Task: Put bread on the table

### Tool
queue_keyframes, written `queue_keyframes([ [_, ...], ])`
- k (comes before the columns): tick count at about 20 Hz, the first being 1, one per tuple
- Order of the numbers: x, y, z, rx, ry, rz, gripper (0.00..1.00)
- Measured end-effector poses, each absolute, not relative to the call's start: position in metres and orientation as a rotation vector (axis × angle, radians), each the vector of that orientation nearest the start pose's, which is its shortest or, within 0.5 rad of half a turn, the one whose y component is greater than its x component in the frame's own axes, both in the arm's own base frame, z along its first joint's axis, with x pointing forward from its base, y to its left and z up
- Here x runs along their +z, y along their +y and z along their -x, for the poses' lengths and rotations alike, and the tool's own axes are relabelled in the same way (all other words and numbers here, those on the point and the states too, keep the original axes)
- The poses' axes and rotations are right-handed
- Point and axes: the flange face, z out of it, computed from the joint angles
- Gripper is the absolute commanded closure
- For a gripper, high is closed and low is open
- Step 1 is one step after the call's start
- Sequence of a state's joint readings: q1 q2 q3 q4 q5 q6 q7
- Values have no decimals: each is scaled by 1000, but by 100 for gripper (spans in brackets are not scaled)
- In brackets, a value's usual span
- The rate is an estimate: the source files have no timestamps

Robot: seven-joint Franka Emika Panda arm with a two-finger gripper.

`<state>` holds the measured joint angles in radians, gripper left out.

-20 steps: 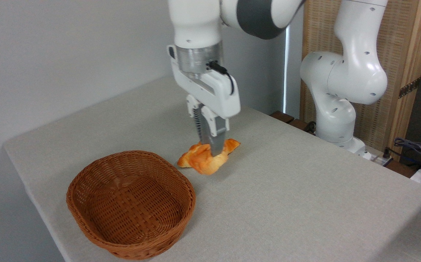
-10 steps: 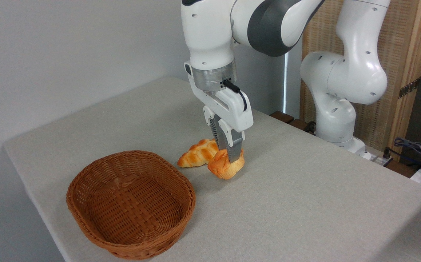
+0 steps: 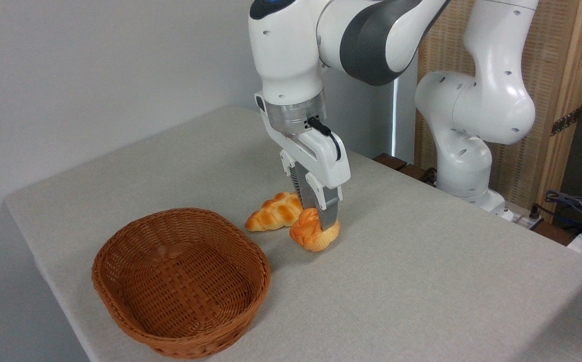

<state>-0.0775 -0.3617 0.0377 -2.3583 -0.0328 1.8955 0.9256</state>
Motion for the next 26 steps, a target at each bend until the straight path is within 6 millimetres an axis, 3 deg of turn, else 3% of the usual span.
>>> queue_keyframes([
  [6, 459, -19, -426, 115, 1483, 2860, 0],
  [9, 470, -21, -430, 79, 1485, 2847, 0],
  [11, 490, -22, -438, 15, 1474, 2838, 0],
  [18, 591, -23, -485, -269, 1339, 2806, 0],
  [26, 631, -41, -520, -148, 1210, 2908, 0],
])
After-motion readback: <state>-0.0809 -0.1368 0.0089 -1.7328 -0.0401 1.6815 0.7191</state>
